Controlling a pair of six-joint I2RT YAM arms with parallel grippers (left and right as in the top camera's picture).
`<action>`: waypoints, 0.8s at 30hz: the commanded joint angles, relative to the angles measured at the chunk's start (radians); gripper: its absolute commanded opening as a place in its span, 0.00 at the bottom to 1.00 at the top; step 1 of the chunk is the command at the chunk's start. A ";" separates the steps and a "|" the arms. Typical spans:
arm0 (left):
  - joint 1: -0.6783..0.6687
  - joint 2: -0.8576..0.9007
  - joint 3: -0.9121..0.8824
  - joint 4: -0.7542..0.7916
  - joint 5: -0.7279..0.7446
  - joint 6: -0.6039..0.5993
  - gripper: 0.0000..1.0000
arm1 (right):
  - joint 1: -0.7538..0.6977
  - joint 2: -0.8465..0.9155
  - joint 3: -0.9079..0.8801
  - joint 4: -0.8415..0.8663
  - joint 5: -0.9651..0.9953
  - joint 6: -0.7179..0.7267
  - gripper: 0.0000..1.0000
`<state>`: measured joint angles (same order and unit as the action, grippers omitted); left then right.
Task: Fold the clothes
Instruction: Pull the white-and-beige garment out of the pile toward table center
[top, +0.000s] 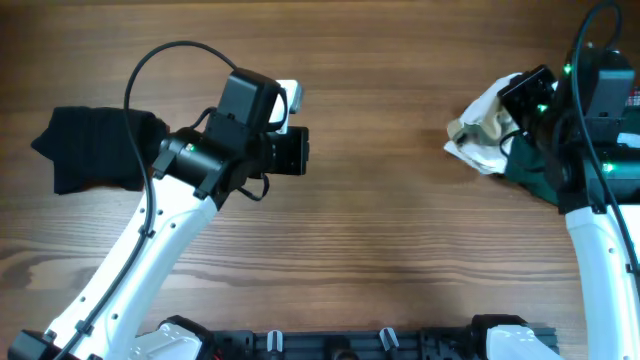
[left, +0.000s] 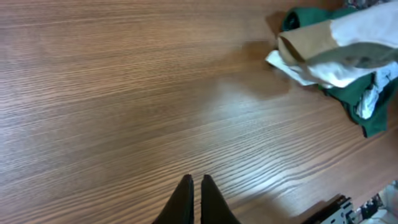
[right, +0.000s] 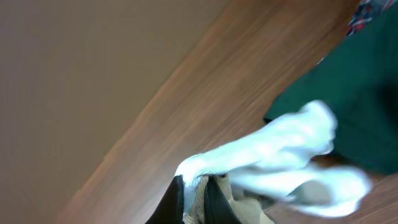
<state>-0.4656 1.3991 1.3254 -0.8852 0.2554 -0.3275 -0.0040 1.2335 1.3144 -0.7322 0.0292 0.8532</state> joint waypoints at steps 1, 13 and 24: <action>0.034 0.005 0.018 0.002 -0.014 0.006 0.09 | 0.083 0.041 0.001 -0.025 -0.102 0.092 0.04; 0.065 0.005 0.018 -0.055 -0.014 0.009 0.46 | 0.544 0.349 0.002 -0.023 -0.116 0.063 0.05; 0.064 0.019 0.015 -0.081 -0.013 0.008 0.66 | 0.517 0.215 0.002 -0.098 0.181 -0.106 0.45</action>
<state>-0.4053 1.3991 1.3254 -0.9554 0.2512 -0.3241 0.5259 1.5013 1.3132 -0.8154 0.0948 0.8349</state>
